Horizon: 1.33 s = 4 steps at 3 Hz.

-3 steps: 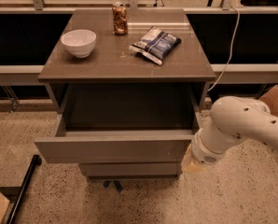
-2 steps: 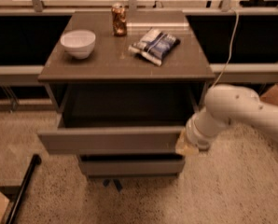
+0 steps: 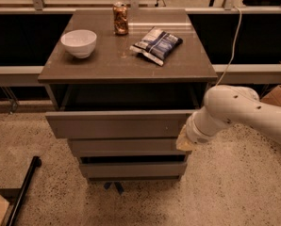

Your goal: Close top drawer

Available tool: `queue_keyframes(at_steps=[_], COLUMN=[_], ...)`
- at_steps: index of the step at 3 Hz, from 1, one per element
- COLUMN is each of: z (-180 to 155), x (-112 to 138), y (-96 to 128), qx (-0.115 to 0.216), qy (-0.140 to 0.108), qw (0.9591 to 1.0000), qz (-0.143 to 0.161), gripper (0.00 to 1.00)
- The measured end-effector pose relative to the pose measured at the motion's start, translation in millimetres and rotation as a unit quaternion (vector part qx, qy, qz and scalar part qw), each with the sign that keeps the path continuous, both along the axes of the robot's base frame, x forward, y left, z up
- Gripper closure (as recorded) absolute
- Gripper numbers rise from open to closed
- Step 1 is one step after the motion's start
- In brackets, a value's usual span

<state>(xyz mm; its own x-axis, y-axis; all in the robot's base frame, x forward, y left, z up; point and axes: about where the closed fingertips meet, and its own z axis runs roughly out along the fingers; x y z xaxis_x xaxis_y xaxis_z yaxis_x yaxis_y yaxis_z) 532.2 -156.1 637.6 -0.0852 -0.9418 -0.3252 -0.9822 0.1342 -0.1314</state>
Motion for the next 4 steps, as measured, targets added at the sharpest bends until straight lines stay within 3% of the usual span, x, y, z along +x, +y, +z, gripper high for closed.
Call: queue_keyframes(at_steps=[1,2,3,4], z=[1.9,3.9,3.6,2.3], x=[39.1,77.0,76.3,75.8], y=[2.4,3.3,4.3,5.3], qx=[-0.013,-0.014,-0.013,-0.013], qy=[-0.055,-0.106,-0.106,-0.104], qw=[0.9984,0.9943,0.9943,0.9944], qz=[0.005,0.005,0.005,0.006], gripper=[1.0,1.0,0.82,0.58])
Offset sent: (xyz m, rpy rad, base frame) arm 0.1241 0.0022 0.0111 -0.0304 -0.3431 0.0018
